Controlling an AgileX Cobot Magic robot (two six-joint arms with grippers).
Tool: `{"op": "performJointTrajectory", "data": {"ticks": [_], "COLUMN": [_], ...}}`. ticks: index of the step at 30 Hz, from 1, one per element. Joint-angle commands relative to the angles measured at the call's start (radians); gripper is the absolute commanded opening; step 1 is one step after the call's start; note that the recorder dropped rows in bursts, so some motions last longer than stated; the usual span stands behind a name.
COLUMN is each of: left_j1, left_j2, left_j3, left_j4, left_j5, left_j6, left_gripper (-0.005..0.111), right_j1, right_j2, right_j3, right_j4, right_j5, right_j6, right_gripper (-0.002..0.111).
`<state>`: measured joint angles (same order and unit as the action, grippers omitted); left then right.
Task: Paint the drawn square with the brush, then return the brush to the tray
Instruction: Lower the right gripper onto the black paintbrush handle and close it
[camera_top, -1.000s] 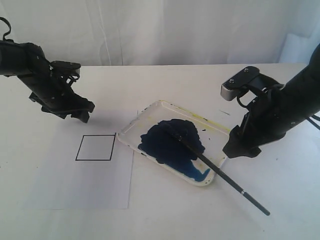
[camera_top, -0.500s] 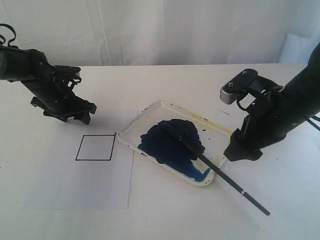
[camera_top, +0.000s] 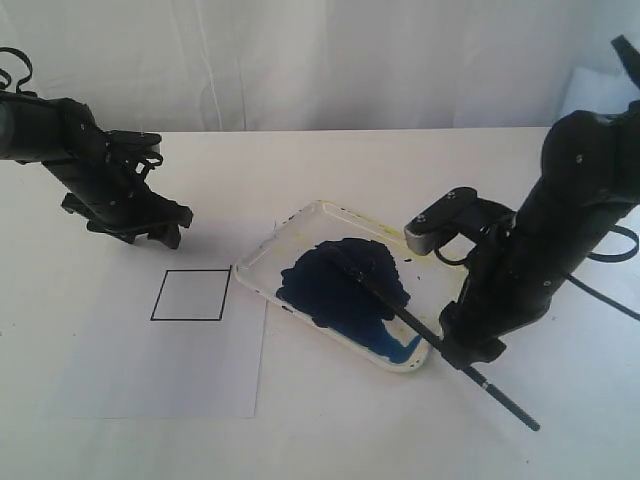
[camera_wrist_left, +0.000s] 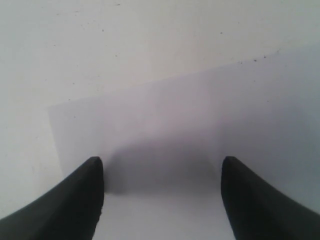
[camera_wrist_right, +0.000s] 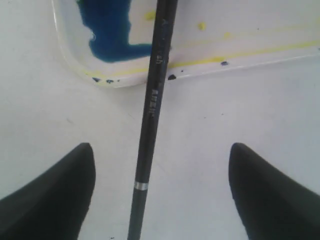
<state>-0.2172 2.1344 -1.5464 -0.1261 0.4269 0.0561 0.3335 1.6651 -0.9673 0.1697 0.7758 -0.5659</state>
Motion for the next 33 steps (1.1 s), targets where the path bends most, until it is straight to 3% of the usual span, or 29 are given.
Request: {"op": "performJointTrajectory", "data": {"ticks": [1, 5, 33], "left_j1": [-0.004, -0.004, -0.004], "left_j2": [0.006, 0.006, 0.006], "left_j3": [-0.003, -0.003, -0.003], "left_j4": [0.001, 0.001, 0.007], "left_j5": [0.011, 0.011, 0.011], "left_j6": [-0.008, -0.008, 0.002], "left_gripper": [0.07, 0.07, 0.07], "right_j1": [0.055, 0.066, 0.066], "right_j2": [0.002, 0.002, 0.072], "right_j3": [-0.006, 0.011, 0.114], "right_j4": [-0.04, -0.04, 0.013], "right_j5": [-0.001, -0.027, -0.273], "right_j6": [0.057, 0.057, 0.122], "right_gripper": [0.062, 0.056, 0.056]}}
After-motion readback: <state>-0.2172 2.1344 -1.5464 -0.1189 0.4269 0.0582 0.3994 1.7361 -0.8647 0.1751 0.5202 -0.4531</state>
